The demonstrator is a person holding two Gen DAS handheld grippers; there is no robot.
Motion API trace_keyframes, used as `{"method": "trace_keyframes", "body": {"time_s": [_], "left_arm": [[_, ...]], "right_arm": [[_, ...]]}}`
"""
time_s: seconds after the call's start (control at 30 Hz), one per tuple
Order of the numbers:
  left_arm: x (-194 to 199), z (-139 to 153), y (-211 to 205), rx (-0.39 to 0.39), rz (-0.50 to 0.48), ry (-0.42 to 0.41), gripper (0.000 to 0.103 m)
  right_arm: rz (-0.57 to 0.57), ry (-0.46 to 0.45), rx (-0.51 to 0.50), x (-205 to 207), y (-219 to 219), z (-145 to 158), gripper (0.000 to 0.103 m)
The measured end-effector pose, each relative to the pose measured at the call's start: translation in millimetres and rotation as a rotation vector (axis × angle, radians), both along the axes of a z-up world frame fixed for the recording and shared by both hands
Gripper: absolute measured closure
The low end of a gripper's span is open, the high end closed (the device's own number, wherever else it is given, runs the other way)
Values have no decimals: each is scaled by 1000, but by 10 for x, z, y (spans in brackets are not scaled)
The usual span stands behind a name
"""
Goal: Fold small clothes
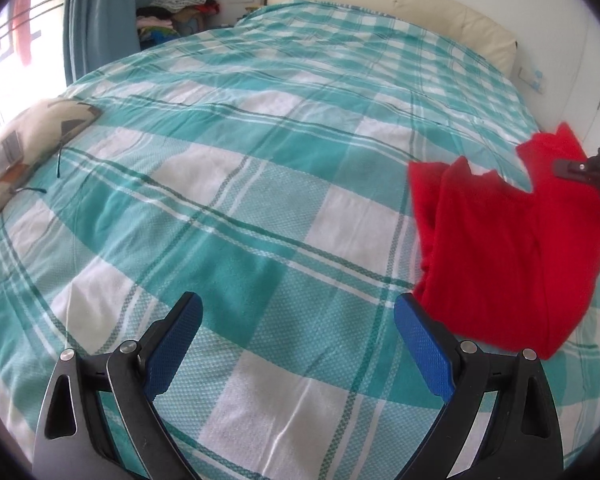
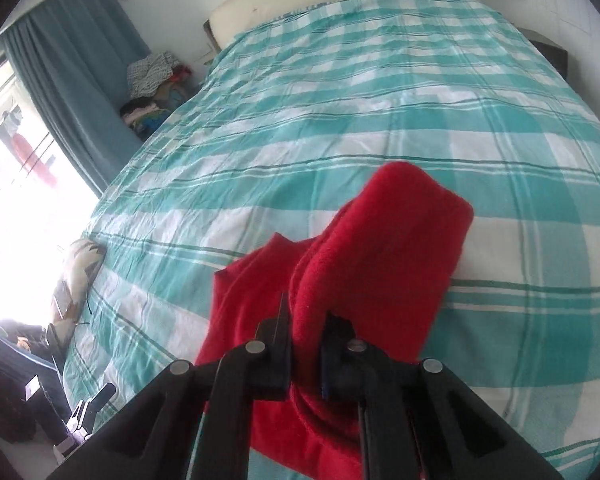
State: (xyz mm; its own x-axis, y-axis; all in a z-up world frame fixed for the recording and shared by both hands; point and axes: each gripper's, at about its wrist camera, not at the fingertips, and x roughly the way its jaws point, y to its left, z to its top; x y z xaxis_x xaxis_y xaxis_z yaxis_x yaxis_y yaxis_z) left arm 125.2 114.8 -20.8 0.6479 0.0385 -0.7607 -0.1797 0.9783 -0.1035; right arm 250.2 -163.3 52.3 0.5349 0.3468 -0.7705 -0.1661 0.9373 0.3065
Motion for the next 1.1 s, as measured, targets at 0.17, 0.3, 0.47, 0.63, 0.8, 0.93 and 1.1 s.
{"method": "trace_keyframes", "body": {"time_s": [0.17,0.3,0.47,0.63,0.8,0.93,1.1], "left_arm": [[49,-83,148,-28,21,23,6],[60,-77,259,-53,37,27,6],[79,-48,356,-95,48,25,6],[83,-42,374,-128,46,25,6],[84,-44,371,-127,48,26,6],[89,-60,368,-120,51,30,6],[79,-76,366,-107,41,32,6]], "right_arm": [[98,88,-84,82,896,-480,88],[190,169,45,7,1079,-619,69],[223,63,258,-179,795,-139,50],[136,-49,-43,-293,543,-123,48],[294,-19,-92,-505,826,-588,65],[403,-13,-233,-704,1268,-1045,66],[402,-97,-312,-865,1346,-1006,59]]}}
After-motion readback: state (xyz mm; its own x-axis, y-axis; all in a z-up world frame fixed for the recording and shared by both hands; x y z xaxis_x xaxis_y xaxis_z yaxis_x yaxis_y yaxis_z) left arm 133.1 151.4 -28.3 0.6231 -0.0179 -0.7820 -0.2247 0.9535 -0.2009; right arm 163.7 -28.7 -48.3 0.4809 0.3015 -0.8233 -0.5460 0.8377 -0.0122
